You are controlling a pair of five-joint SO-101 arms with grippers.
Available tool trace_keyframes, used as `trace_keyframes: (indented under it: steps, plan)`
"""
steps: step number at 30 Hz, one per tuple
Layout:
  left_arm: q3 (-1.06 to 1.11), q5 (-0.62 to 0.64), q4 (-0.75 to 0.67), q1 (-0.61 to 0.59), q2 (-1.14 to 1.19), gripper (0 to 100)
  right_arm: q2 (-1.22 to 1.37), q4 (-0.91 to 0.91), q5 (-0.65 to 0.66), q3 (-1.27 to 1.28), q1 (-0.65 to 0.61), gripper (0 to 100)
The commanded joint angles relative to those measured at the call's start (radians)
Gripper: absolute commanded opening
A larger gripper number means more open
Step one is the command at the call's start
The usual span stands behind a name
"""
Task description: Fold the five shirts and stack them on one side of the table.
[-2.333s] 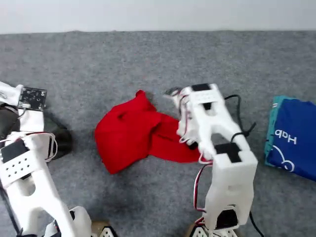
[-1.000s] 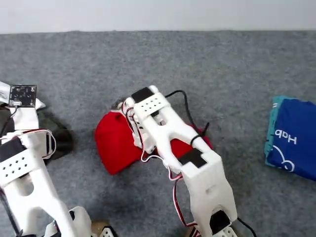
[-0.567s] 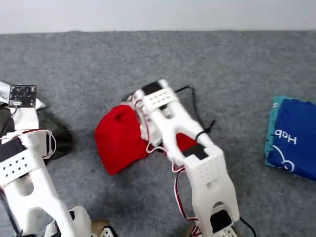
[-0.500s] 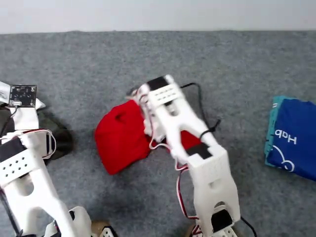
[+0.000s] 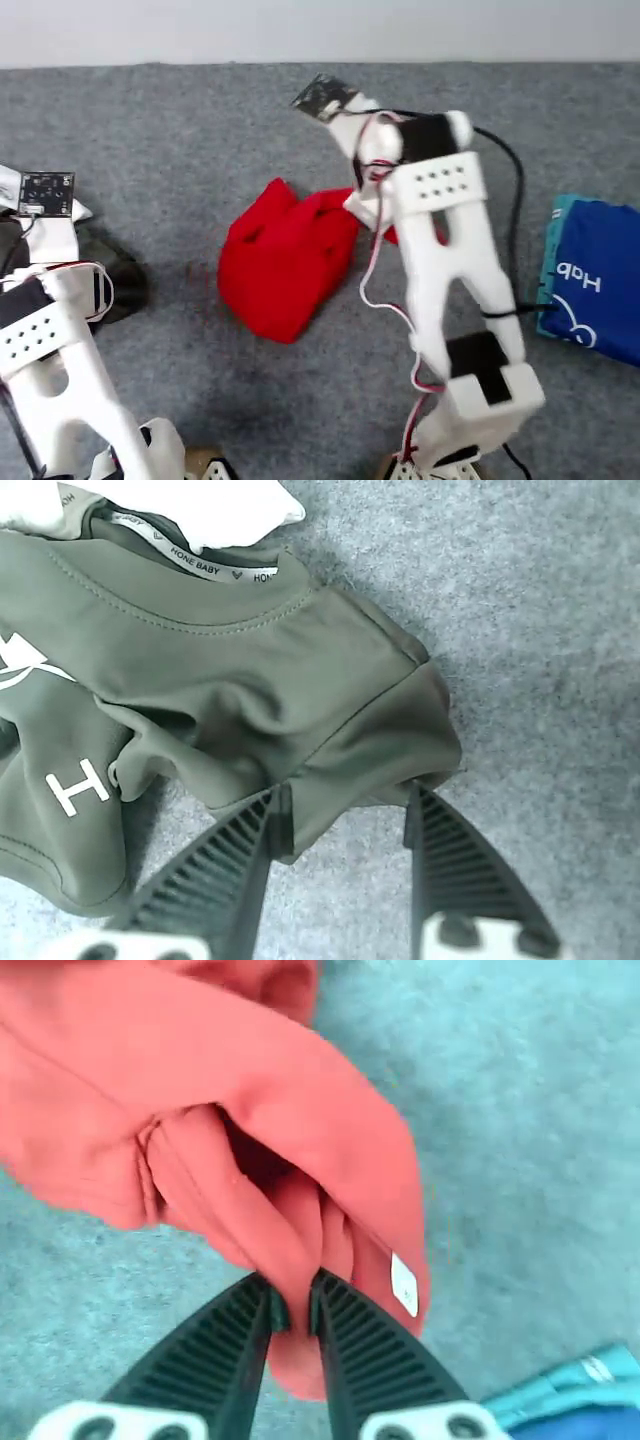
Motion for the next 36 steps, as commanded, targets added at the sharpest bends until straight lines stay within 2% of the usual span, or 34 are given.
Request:
trace_keyframes:
  steps: [1, 6, 12, 18, 22, 26, 31, 36]
  plan:
    - [-0.042, 0.009, 0.005, 0.000, -0.021, 19, -0.130, 0.044, 0.077, 0.060, 0.077, 0.9]
    - [-0.042, 0.009, 0.005, 0.000, -0.021, 19, -0.251, 0.042, 0.101, 0.110, 0.116, 0.9]
    - [-0.042, 0.009, 0.008, 0.020, -0.023, 19, -0.375, 0.024, 0.100, 0.101, -0.036, 0.9]
    - [-0.077, 0.008, 0.091, 0.077, -0.023, 19, -0.410, -0.094, 0.097, -0.034, -0.130, 0.9]
    - [-0.124, 0.006, 0.175, 0.183, -0.031, 19, -0.406, -0.139, 0.097, -0.075, -0.160, 0.9]
    - [-0.147, 0.006, 0.236, 0.359, -0.103, 19, -0.380, -0.133, 0.091, -0.075, -0.145, 0.9]
    - [-0.142, 0.014, 0.296, 0.597, -0.178, 19, -0.334, -0.127, -0.003, -0.075, -0.101, 0.9]
    - [-0.134, 0.054, 0.311, 0.738, -0.178, 19, -0.280, -0.125, -0.037, -0.075, -0.088, 0.9]
